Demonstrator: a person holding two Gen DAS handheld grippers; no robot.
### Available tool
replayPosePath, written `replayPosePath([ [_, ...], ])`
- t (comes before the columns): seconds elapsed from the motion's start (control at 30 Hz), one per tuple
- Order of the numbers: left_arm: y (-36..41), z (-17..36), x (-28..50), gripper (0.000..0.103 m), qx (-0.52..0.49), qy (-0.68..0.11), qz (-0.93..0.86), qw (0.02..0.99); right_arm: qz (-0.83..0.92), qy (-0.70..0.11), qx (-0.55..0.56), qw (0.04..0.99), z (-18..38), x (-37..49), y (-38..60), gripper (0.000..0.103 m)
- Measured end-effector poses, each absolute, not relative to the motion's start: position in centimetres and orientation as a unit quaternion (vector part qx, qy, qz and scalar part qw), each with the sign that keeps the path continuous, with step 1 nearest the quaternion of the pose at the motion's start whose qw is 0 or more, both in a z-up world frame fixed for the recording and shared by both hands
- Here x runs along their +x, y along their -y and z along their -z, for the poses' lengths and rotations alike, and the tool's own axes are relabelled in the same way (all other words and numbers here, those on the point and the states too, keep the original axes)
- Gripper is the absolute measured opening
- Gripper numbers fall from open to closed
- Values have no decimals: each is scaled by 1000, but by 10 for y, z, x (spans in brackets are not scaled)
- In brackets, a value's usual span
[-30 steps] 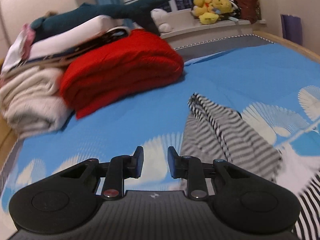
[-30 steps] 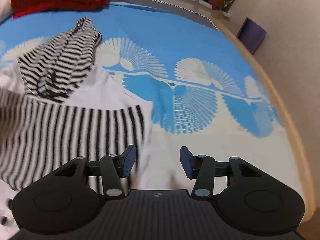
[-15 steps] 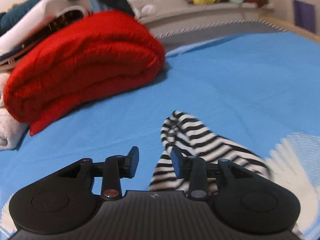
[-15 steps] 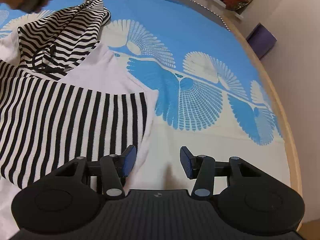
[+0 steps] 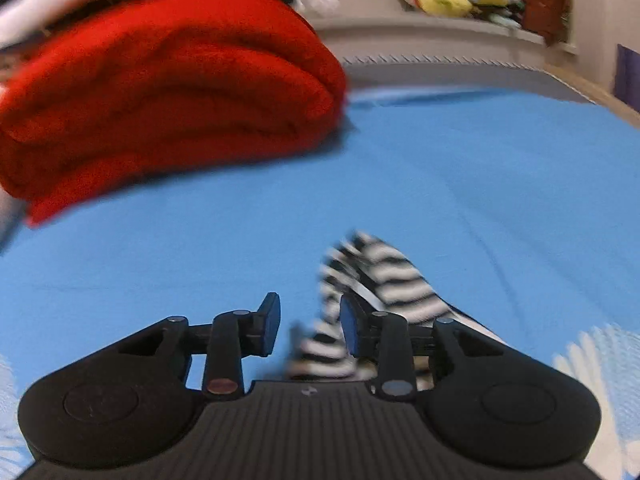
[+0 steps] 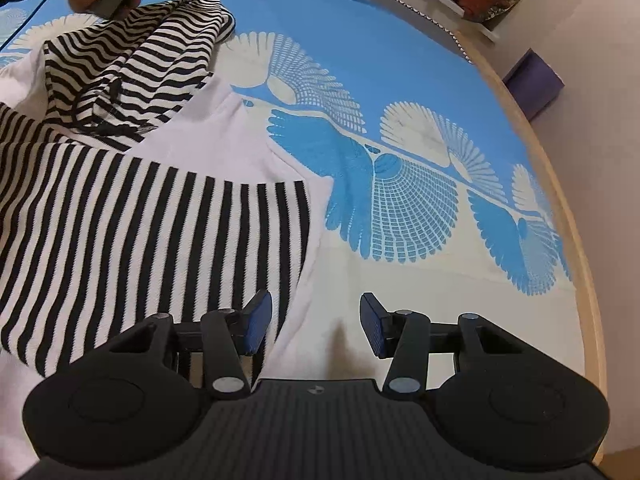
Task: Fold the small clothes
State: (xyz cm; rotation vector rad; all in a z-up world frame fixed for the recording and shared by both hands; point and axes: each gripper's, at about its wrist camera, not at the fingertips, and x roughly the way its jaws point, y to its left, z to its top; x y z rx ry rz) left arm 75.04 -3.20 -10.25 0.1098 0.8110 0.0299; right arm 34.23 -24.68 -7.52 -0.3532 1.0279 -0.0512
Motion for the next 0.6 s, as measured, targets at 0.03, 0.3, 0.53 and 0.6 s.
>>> replayPosePath([
  [0.03,35,109,753,40,54,-418,6,907,23,-491,-168,854,77,341,246,50],
  [0.3,50,85,711,4,151,-370,19,916,20,-485,-163,859,66,347,244,50],
  [0.53,49,5,547,4,194,-287,146,927,31,-473,-141,869,46,348,258,50],
  [0.6,44,-4,478,4,221,-278,177,918,38,-466,-131,874,39,346,265,50],
])
